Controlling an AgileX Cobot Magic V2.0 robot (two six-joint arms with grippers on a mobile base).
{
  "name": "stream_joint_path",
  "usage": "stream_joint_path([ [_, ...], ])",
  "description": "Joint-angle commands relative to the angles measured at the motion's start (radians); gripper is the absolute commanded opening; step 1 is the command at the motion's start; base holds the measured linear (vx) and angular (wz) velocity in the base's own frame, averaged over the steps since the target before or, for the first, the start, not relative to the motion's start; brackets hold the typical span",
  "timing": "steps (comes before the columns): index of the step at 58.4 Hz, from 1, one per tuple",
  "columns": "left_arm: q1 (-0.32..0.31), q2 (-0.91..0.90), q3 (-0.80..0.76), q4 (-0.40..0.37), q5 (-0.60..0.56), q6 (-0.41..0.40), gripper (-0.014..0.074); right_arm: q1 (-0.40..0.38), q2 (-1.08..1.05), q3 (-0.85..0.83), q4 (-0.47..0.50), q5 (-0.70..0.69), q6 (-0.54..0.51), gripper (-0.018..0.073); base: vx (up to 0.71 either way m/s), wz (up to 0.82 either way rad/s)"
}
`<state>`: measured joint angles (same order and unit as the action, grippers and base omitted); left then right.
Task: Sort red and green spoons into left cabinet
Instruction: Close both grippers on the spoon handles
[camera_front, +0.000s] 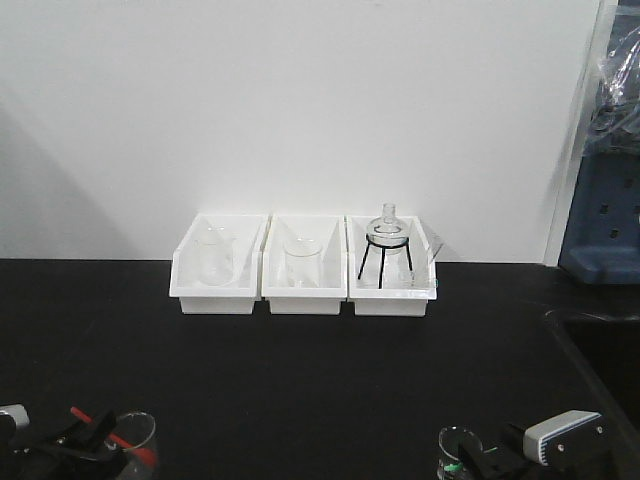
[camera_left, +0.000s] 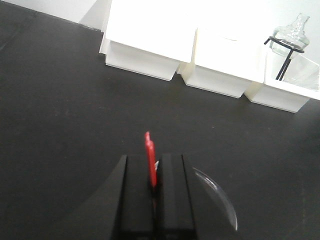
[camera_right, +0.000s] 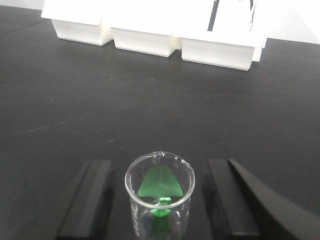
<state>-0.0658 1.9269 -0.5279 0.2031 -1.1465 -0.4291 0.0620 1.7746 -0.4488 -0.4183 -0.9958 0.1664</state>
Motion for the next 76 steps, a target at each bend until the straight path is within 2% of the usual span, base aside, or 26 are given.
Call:
stream_joint_path([
  [1, -0.005, -0.048, -0.017, -0.013, -0.229, -0.004, 0.0135, -0.001, -0.033, -0.019, 0.002, -0.083, -0.01, 0.0379, 0.0, 0.0],
  [24, -0.005, -0.064, -0.017, -0.014, -0.229, -0.004, 0.0135, -0.001, -0.033, -0.019, 0.003, -0.07, -0.013, 0.0269, 0.0, 0.0],
  [33, -0.005, -0.064, -0.017, -0.014, -0.229, -0.004, 0.0135, -0.001, -0.02, -0.019, 0.002, -0.036, -0.013, 0.0266, 0.0, 0.0],
  [43, -0.005, -0.064, -0.017, -0.014, -0.229, -0.004, 0.0135, -0.001, 0.005, -0.019, 0.003, -0.112, -0.013, 0.0266, 0.0, 0.0],
  [53, -0.005, -0.064, -0.017, -0.014, -0.229, -0.004, 0.0135, -0.001, 0.007, -0.019, 0.003, -0.108, -0.013, 0.0255, 0.0, 0.0],
  [76, -0.005, -0.065, -0.017, -0.014, -0.229, -0.004, 0.0135, -0.001, 0.007, -0.019, 0.008, -0.113, -0.013, 0.0096, 0.0, 0.0],
])
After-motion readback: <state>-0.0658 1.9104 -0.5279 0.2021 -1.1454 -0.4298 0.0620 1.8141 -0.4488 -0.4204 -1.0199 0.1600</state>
